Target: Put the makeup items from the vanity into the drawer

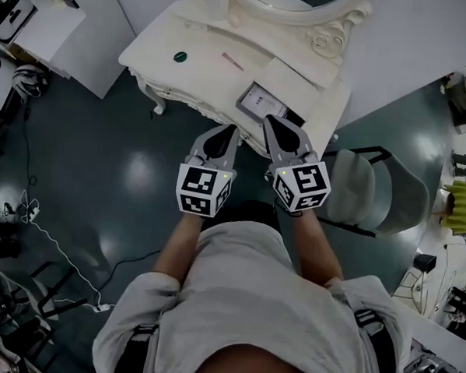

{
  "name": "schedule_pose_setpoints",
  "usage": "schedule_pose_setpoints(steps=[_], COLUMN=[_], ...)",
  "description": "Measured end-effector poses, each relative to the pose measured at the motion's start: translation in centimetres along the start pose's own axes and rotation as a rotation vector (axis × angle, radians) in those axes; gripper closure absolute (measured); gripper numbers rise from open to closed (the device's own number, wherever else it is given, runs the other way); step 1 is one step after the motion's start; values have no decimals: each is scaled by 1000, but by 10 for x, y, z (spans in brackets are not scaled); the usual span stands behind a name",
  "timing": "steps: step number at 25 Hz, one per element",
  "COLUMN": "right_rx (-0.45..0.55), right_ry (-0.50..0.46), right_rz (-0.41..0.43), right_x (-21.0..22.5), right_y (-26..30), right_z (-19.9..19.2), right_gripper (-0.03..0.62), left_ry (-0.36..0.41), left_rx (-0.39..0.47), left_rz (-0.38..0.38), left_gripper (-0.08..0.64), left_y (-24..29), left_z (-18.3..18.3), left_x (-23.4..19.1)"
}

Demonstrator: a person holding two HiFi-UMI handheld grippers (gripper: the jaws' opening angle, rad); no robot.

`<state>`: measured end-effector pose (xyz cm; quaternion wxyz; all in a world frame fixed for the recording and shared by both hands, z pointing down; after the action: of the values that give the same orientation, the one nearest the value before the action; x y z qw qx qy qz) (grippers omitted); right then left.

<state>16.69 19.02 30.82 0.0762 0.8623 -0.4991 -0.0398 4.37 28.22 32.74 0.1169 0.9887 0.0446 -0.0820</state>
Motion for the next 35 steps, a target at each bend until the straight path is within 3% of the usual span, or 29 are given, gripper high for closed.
schedule_pose_setpoints(steps=[9,20,27,35], right_rx=[-55,-123,-194,-247], right_ry=[26,101,168,150], right_rz=[-26,35,40,84], right_x=[13,44,85,115], right_y=[41,133,187,228], right_z=[7,-5,-28,-38], right_gripper=[594,594,594,594], left_ry=[-17,33,131,249], left_rx=[-21,-115,-232,-366], left_rz=[-25,-30,-112,-188], left_gripper=[558,557,558,558], left_y=[22,94,172,219], left_z=[8,23,34,31], left_x=[-39,-104,-130,-156])
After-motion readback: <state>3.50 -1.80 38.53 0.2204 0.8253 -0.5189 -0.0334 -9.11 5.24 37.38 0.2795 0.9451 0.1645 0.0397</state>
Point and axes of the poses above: the fingertips, and each gripper's own axes: y forward along the fingers, x to its right, z out of its top, the point moved 8 cm from there along -y, backward along the fingers, and after that the axes turned 4 degrees about -z, right-handed, at the moved point
